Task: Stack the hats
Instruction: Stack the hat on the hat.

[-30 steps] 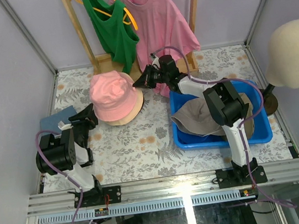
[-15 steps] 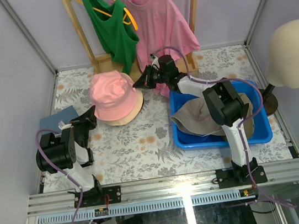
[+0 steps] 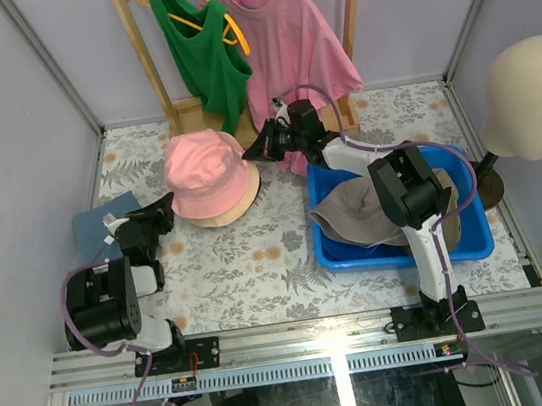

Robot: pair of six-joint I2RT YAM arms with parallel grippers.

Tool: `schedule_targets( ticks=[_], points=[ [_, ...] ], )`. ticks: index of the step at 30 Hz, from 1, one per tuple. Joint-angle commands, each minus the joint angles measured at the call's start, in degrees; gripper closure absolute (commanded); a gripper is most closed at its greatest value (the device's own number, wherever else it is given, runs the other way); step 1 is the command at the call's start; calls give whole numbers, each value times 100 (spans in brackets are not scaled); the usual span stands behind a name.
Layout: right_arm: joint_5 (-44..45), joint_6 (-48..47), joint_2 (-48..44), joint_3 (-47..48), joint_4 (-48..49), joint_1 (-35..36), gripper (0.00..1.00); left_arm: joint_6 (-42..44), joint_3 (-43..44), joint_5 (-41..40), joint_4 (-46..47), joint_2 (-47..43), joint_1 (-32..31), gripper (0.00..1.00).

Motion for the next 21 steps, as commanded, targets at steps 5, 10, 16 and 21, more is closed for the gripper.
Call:
schedule_targets(
  ticks=[5, 10, 16, 21],
  points=[
    [174, -271, 220, -35, -417, -177, 100, 891, 368, -16, -2000, 163, -18, 100],
    [199, -343, 229, -50, -545, -191, 100, 1015, 521, 121, -2055, 391, -28, 100],
    [248, -423, 259, -53, -705, -203, 100, 1305, 791, 190, -2393, 456, -47, 100],
    [272, -474, 315, 24, -873, -214, 100, 1392, 884, 251, -2489, 545, -67, 100]
  ],
)
